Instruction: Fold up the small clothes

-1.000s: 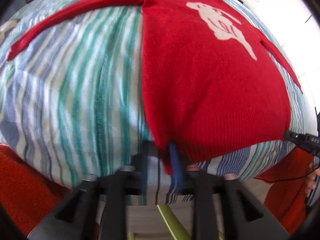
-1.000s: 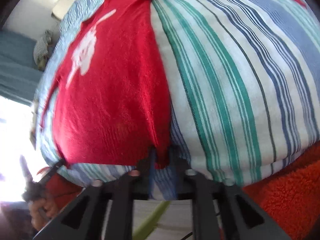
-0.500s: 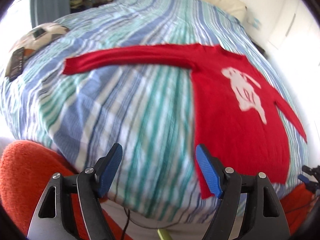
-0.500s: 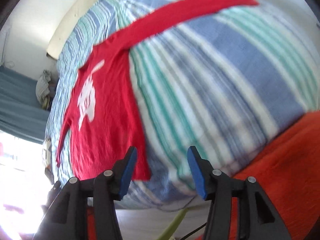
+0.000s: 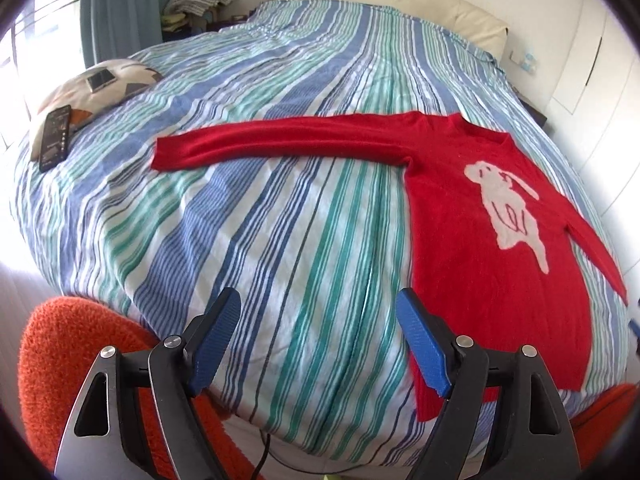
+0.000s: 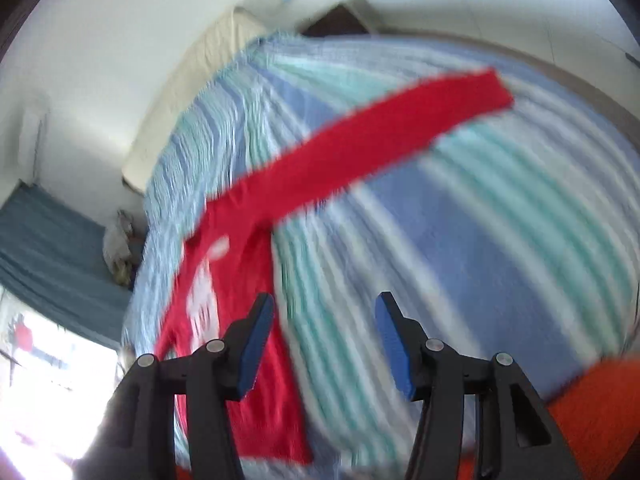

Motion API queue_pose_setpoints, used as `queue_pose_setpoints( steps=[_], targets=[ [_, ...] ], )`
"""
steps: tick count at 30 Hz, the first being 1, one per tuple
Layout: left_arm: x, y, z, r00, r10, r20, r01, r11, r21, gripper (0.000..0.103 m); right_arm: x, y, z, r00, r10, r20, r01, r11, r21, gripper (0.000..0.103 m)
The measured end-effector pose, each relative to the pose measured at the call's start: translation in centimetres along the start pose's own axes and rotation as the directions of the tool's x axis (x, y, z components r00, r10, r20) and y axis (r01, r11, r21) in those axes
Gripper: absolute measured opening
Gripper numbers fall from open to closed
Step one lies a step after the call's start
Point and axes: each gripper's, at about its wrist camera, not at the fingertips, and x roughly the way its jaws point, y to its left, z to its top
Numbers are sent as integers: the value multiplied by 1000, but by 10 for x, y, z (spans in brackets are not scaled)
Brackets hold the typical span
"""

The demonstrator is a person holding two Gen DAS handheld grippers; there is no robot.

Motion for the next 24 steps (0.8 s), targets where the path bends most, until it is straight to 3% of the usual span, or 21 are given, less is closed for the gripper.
queue_pose_setpoints(
  steps=[4,8,11,14,16,17,19,21,24],
  targets=[
    [0,0,1,1000,15,8,-15,1000,2,86,4,-43,70,993,-49,106,40,995,88,53],
    [7,-1,-3,999,38,-15,-38,999,7,86,33,-93,106,986,-157,56,144,970,196,53],
    [13,-1,-4,998,53,-37,-53,999,12,86,49,-119,113,992,-122,45,105,953,285,53],
    [21,-1,-4,996,69,-63,-68,998,13,86,58,-130,118,992,-66,104,25,935,354,51],
    [27,-2,-4,993,77,-85,-77,997,12,86,65,-133,121,993,-70,99,30,932,362,24],
    [30,-2,-3,992,80,-92,-80,997,10,86,71,-134,123,994,-88,70,57,928,367,4],
    [32,-3,-3,992,79,-100,-79,997,7,86,70,-128,126,990,-115,77,79,928,364,3],
    [30,-4,-4,994,74,-83,-74,997,8,86,60,-98,136,987,-120,103,87,956,280,4],
    [33,-5,-10,994,75,-85,-73,997,31,87,52,-17,153,993,-39,110,32,997,68,4]
  ],
)
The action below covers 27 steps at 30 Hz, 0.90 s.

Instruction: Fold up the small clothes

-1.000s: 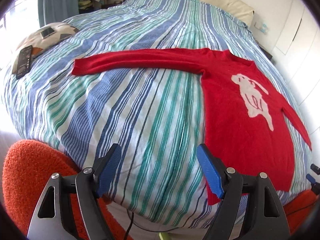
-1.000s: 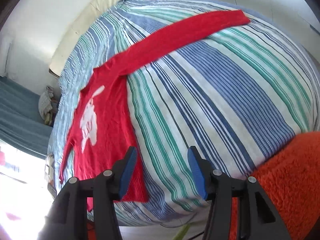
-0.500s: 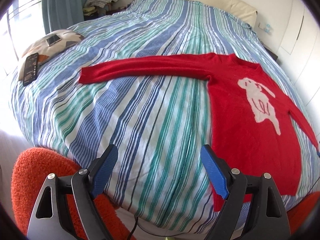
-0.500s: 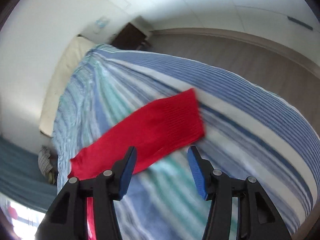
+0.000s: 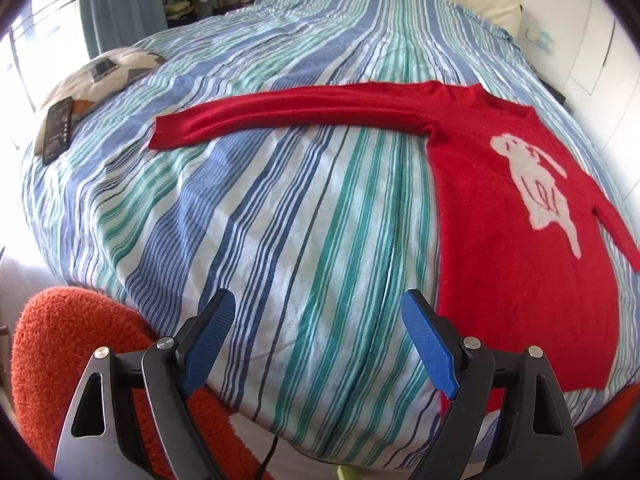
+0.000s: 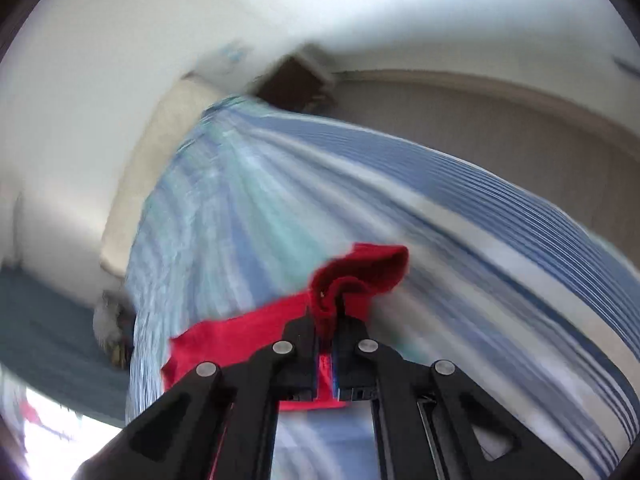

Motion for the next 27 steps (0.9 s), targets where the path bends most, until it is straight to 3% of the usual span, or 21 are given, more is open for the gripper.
queue_pose_setpoints(
  steps=[2,5,10,12,13,14,15,18,21,22,27],
  targets=[
    [4,-1,0,1000,-9,-19,10,1000,7,87,-2,74,1,996,89,-22,-92,984,-152,4],
    [2,1,2,999,-32,-6,32,999,-6,87,6,186,-18,974,203,-97,-224,909,-350,4],
    [-3,18,1,998,-56,10,57,996,-69,87,52,317,-88,934,259,-244,-353,768,-535,4],
    [-2,27,1,998,-64,9,64,992,-111,87,85,349,-122,902,278,-330,-422,728,-540,8],
    [-1,31,1,998,-67,6,68,990,-126,87,103,357,-136,872,287,-397,-469,724,-507,15],
    [0,34,1,997,-71,2,70,987,-143,87,121,362,-148,843,276,-461,-496,730,-471,43],
    [1,37,1,997,-74,-3,72,985,-154,87,123,356,-157,832,267,-486,-501,738,-453,68],
    [5,41,1,997,-80,-14,76,981,-176,87,136,343,-163,796,310,-520,-540,751,-380,68],
    [10,39,1,996,-82,-25,77,982,-175,87,142,309,-137,820,283,-497,-488,799,-351,68],
    [12,37,1,996,-82,-30,76,983,-169,87,149,290,-129,829,252,-500,-449,832,-325,68],
    [18,19,0,997,-58,-55,52,994,-98,87,190,207,-124,803,116,-585,-288,934,-210,68]
  ],
)
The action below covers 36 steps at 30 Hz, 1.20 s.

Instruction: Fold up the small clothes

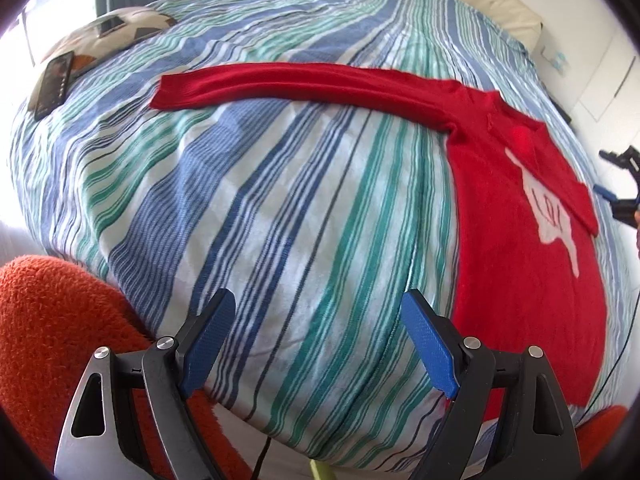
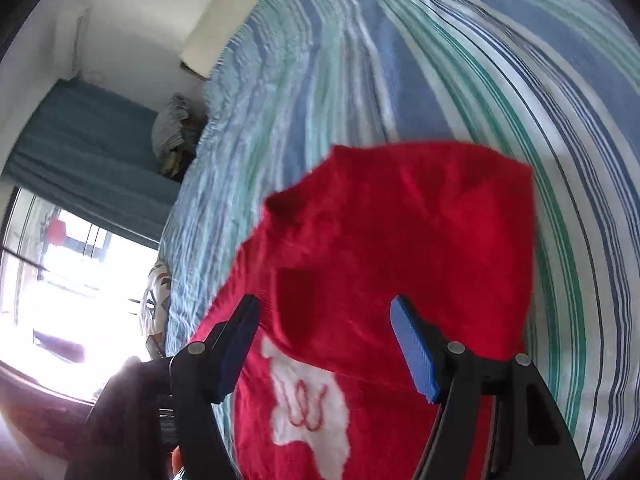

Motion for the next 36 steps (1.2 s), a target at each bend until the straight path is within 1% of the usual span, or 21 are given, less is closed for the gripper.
queue_pose_setpoints(
  steps=[1,2,3,4,5,7,8,9,11,13,15,16,17,19,22,24,26,28,30,32,36],
  targets=[
    [0,-3,-1,1000,7,2,-7,1000,13,87,6,-22,-6,999,-34,-21,35,998,47,68],
    [0,-5,-2,1000,14,4,-14,1000,24,87,12,-48,-13,987,-155,-36,157,984,86,63],
    [-1,-8,-2,1000,19,7,-20,999,35,87,14,-61,-16,977,-211,-25,213,972,95,37],
    [-1,-9,-3,1000,24,9,-24,999,43,87,6,-71,-20,968,-249,16,246,965,96,24],
    [-1,-10,-4,1000,28,10,-29,998,49,87,-4,-71,-23,960,-274,54,269,959,86,19],
    [0,-9,-5,999,35,5,-35,998,53,87,-24,-56,-30,954,-275,119,274,961,26,25],
    [1,-9,-5,999,37,0,-36,998,53,87,-31,-46,-36,959,-253,129,258,966,-24,35],
    [2,-9,-4,999,37,-3,-37,998,51,87,-35,-37,-43,964,-235,123,246,966,-77,47],
    [3,-9,-3,999,34,-4,-34,998,48,87,-44,-19,-68,970,-224,92,237,958,-163,55],
    [3,-10,-4,999,33,-1,-33,998,56,87,-42,-19,-93,964,-259,53,264,939,-219,56],
    [1,-11,-6,999,34,5,-34,997,69,87,-39,-28,-122,936,-352,29,345,895,-283,56],
    [-1,-11,-7,999,34,8,-35,997,74,87,-44,-34,-140,914,-400,60,398,865,-305,56],
    [-1,-11,-8,999,35,10,-36,996,76,87,-51,-36,-153,905,-414,100,424,853,-304,56],
    [-2,-9,-9,999,41,10,-41,996,76,87,-71,-36,-176,897,-410,167,441,853,-278,56],
    [0,-8,-9,999,45,2,-45,997,69,87,-93,-12,-211,916,-336,220,392,868,-305,56],
    [3,-10,-8,999,51,-1,-51,996,73,87,-92,4,-231,937,-290,196,343,869,-357,56],
    [5,-14,-9,998,56,-4,-55,995,86,87,-79,11,-255,946,-285,153,323,862,-390,58],
    [8,-17,-12,998,67,-12,-65,992,108,87,-67,-1,-268,941,-317,117,337,869,-362,58],
    [8,-20,-15,997,82,-10,-80,988,135,87,-60,-24,-278,944,-321,82,331,907,-259,59],
    [5,-21,-16,997,81,2,-81,986,145,87,-72,-26,-278,952,-282,114,301,930,-212,58],
    [5,-17,-14,997,72,2,-72,990,124,88,-89,-19,-277,937,-281,209,326,918,-227,59]
  ],
)
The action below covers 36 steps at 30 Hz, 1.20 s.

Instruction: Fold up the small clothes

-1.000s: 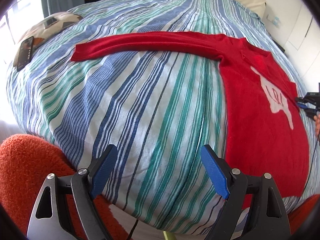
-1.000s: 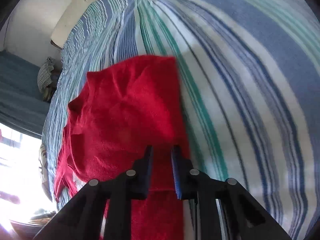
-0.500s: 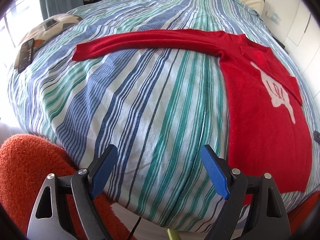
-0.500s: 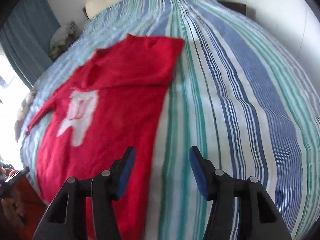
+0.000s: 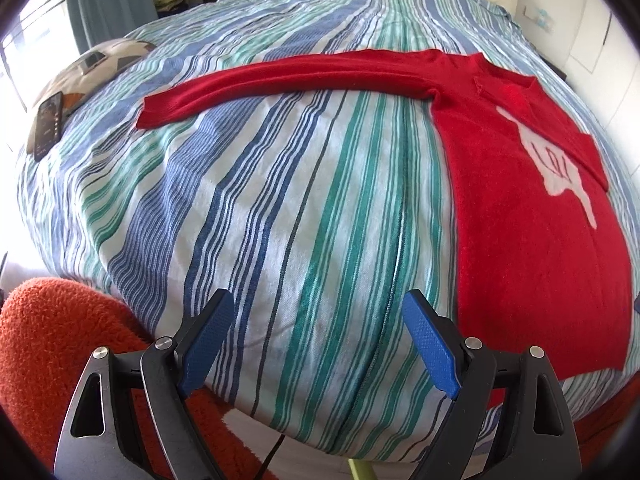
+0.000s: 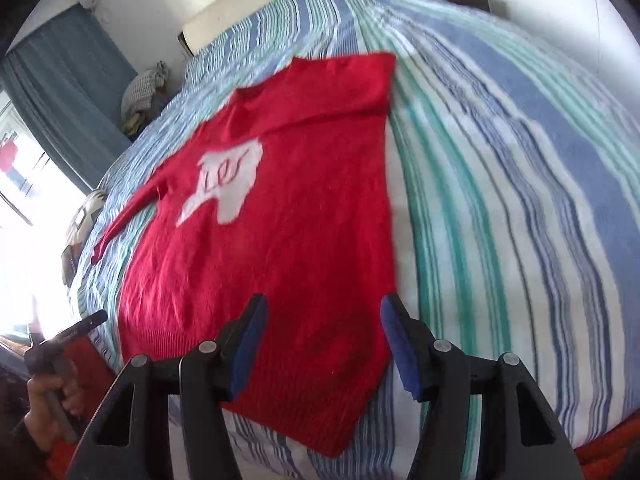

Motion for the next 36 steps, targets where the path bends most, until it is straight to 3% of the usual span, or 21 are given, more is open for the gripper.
queue_pose_setpoints(
  steps=[3,5,9,12,15,17,20,25,28,30,31,33,34,36],
  targets=[
    [0,2,2,1000,-7,-13,7,1000,-13,88,4,0,-2,1000,1,-28,-1,1000,1,60],
    [-3,8,8,998,-49,-25,48,998,-42,88,8,1,0,999,2,-44,-1,1000,1,60],
    [-10,43,35,988,-151,14,151,972,-182,88,6,2,3,999,8,-34,-8,1000,6,60],
    [-5,83,73,992,-108,60,121,953,-278,89,9,0,3,999,13,-37,-12,1000,16,60],
    [19,137,113,993,-87,80,112,910,-399,96,10,1,3,999,8,-38,-8,1000,8,60],
    [46,178,129,998,-50,41,64,859,-508,95,10,2,3,999,4,-39,-4,1000,4,60],
    [80,218,140,995,-97,-6,73,791,-607,90,11,3,2,999,-3,-41,3,1000,6,60],
    [98,233,151,986,-157,50,152,751,-642,74,18,4,2,998,-18,-58,18,1000,-1,61],
    [106,229,156,980,-187,63,184,755,-629,73,22,7,3,998,-22,-63,22,1000,-9,64],
    [112,227,158,985,-165,48,159,776,-610,72,24,10,3,997,-29,-67,28,999,-19,65],
    [115,226,159,988,-151,38,144,788,-599,67,25,11,3,997,-32,-68,30,999,-23,65],
    [117,219,164,996,-86,12,79,830,-552,41,27,13,2,997,-37,-69,35,999,-29,67],
    [117,214,168,997,-76,-7,62,856,-513,7,27,14,2,997,-41,-69,39,999,-31,68],
    [112,204,176,998,-46,-37,24,889,-458,4,28,16,2,997,-48,-68,45,998,-37,69]
  ],
)
